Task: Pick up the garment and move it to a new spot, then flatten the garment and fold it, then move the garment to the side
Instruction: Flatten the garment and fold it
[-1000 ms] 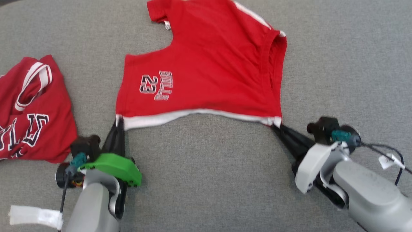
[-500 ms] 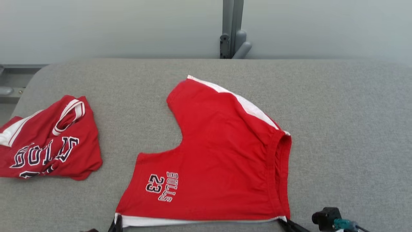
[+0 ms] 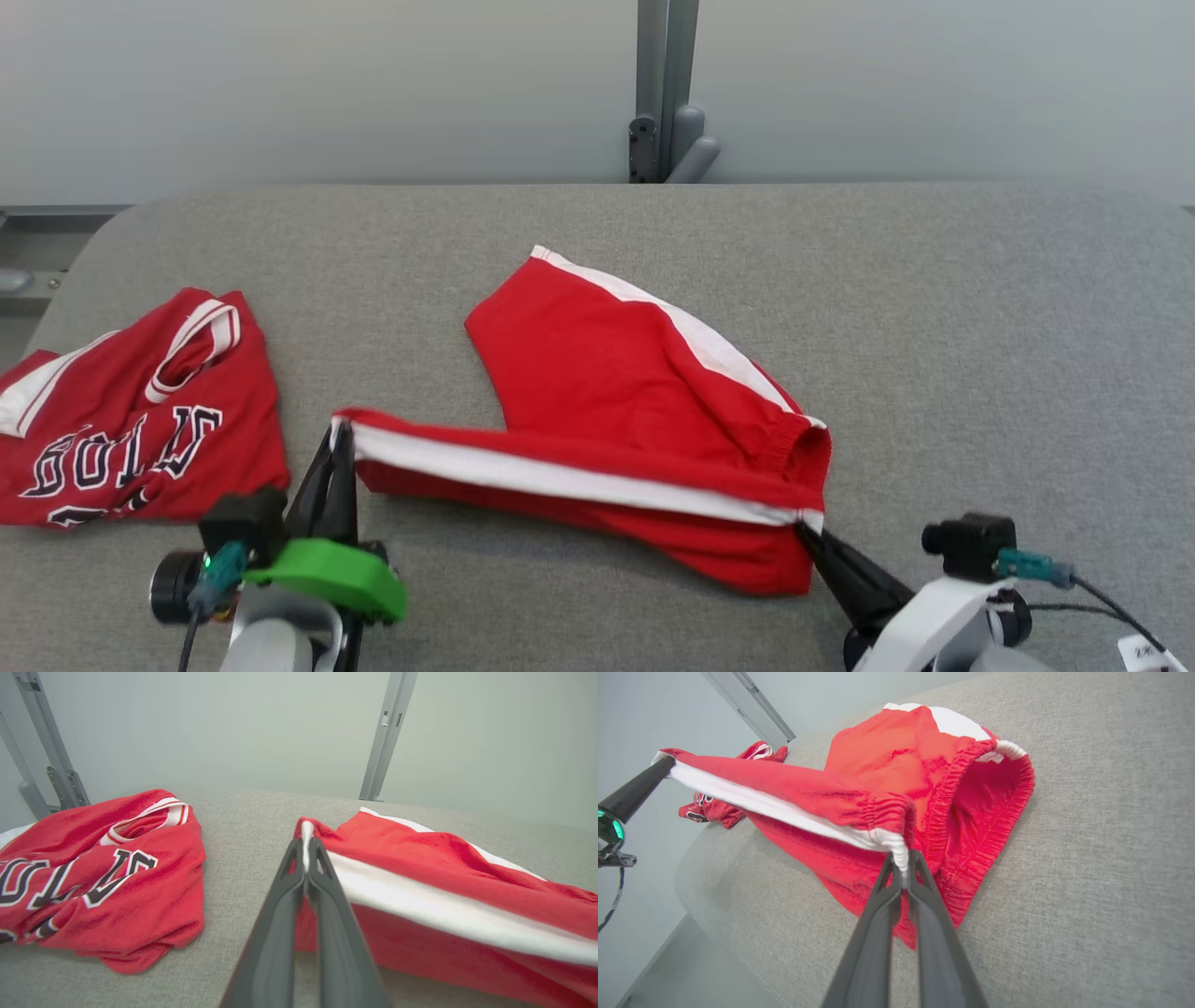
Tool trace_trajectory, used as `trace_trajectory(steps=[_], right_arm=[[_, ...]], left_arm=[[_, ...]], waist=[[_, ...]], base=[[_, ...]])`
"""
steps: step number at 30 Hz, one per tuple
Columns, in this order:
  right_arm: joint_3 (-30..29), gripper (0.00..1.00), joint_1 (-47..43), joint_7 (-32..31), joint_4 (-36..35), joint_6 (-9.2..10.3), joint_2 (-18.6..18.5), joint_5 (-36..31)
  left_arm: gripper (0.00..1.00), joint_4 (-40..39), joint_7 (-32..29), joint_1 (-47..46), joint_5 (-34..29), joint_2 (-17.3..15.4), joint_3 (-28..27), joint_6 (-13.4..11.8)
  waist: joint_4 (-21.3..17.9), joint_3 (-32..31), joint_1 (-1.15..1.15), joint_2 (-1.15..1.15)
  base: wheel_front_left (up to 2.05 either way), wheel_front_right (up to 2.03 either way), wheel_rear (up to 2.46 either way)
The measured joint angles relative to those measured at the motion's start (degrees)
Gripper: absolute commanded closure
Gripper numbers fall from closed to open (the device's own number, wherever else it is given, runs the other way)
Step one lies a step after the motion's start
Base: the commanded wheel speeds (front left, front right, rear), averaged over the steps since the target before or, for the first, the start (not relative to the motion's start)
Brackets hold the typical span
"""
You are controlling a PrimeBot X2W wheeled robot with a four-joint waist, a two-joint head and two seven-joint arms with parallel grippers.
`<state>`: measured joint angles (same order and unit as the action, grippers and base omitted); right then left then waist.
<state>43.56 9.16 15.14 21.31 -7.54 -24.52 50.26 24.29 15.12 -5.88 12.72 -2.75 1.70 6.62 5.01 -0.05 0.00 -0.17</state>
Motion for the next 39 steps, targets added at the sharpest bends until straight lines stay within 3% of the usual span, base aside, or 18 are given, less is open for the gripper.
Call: trace_trajectory(steps=[10,19,25,28,29,30,31,32,39], right_arm=[[-6.88,1.00,12.23,0.00,-3.48,0.04,3.53,6.22],[-10.65,1.00,16.32,0.00,-1.14,0.04,8.59,4.32],[-11.36,1.00,16.95,0.00,-0.82,0.04,10.72,2.77],[-11.48,1.00,17.00,0.00,-0.96,0.03,11.60,1.56],[-11.60,0.97,17.04,0.00,-0.98,0.03,11.63,0.58],[-11.79,0.64,17.07,0.00,-0.91,0.03,11.62,-1.15],[-12.61,0.12,17.03,0.00,-0.83,0.03,11.88,-2.68],[-13.95,0.00,16.98,0.00,-0.77,0.03,12.38,-3.74],[-20.84,0.00,13.96,0.00,-1.30,0.04,14.91,-13.27]], left_arm=[[1.00,14.30,0.02,-27.16,-5.19,-0.02,5.97,0.27],[1.00,30.16,-0.16,-43.62,-7.79,-0.05,8.27,-4.08],[1.00,37.90,-0.37,-49.85,-9.09,-2.05,8.56,-7.80],[1.00,40.29,-0.35,-51.57,-8.98,-2.44,8.55,-7.90],[0.87,40.51,-0.34,-52.16,-8.98,-2.48,8.61,-7.88],[0.56,40.54,-0.31,-52.65,-8.98,-2.55,8.78,-7.78],[0.02,40.56,-0.16,-52.91,-8.91,-2.56,8.76,-7.64],[0.00,40.64,-0.15,-52.94,-8.70,-2.54,8.75,-7.62],[0.00,38.58,-0.08,-51.36,-7.32,-2.33,7.93,-7.73]], waist=[[-3.83,9.12,0.00,0.00],[-8.63,18.73,0.00,0.00],[-12.11,23.34,0.01,0.00],[-13.93,24.72,0.00,0.00],[-14.45,25.11,0.00,0.00],[-14.92,25.47,0.00,0.00],[-15.35,25.79,0.00,0.00],[-15.71,26.04,0.00,0.00],[-16.06,25.35,0.00,0.00]], base=[[0.00,0.00,0.00],[0.00,0.00,0.00],[0.00,0.00,0.00],[0.00,0.00,0.00],[0.00,0.00,0.00],[0.00,0.00,0.00],[0.00,0.00,0.00],[0.00,0.00,0.00],[0.00,0.00,0.00]])
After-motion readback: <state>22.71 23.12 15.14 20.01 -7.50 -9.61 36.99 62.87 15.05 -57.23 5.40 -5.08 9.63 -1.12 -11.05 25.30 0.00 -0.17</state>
